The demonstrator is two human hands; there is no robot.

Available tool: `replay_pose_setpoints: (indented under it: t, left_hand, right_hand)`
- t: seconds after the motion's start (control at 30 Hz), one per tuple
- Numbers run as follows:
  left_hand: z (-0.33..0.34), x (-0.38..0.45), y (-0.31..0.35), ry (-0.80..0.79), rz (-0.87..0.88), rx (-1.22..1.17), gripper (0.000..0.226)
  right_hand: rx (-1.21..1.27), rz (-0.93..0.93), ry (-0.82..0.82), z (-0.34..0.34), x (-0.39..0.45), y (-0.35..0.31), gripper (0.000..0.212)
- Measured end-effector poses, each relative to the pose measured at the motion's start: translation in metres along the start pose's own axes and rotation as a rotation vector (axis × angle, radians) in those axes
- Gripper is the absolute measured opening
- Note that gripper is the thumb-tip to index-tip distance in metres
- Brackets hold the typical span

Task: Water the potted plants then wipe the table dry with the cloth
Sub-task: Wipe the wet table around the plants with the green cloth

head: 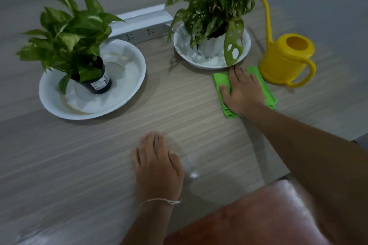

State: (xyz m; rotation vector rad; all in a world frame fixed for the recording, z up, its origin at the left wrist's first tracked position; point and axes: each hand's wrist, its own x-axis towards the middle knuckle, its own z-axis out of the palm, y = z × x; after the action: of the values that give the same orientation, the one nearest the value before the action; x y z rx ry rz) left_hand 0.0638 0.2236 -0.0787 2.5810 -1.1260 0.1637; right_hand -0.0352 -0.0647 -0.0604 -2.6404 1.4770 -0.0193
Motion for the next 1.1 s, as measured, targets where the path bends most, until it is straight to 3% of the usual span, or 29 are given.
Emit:
replay_pose_setpoints:
  t: [0.33, 0.5, 0.73, 0.93, 1.1]
  left_hand:
    - [0.003, 0.0, -0.001, 0.017, -0.005, -0.01, 0.051]
    - [-0.002, 0.0, -0.003, -0.063, -0.021, -0.041, 0.06]
    - [-0.007, -0.001, -0.001, -0.101, 0.012, -0.027, 0.054]
    - [-0.004, -0.004, -0.007, -0.08, 0.047, -0.039, 0.053]
    - [-0.005, -0.022, 0.01, -0.135, 0.014, -0.051, 0.049]
  right_hand:
    - [0.0, 0.105, 0.04, 0.006, -0.013, -0.01, 0.088]
    - [0.029, -0.019, 0.053, 0.011, -0.102, -0.034, 0.087]
    - [0.047, -0.114, 0.053, 0.028, -0.206, -0.079, 0.081]
    - [0.045, -0.158, 0.022, 0.023, -0.205, -0.049, 0.087]
    - [0.065, -0.072, 0.048, 0.015, -0.189, 0.006, 0.089]
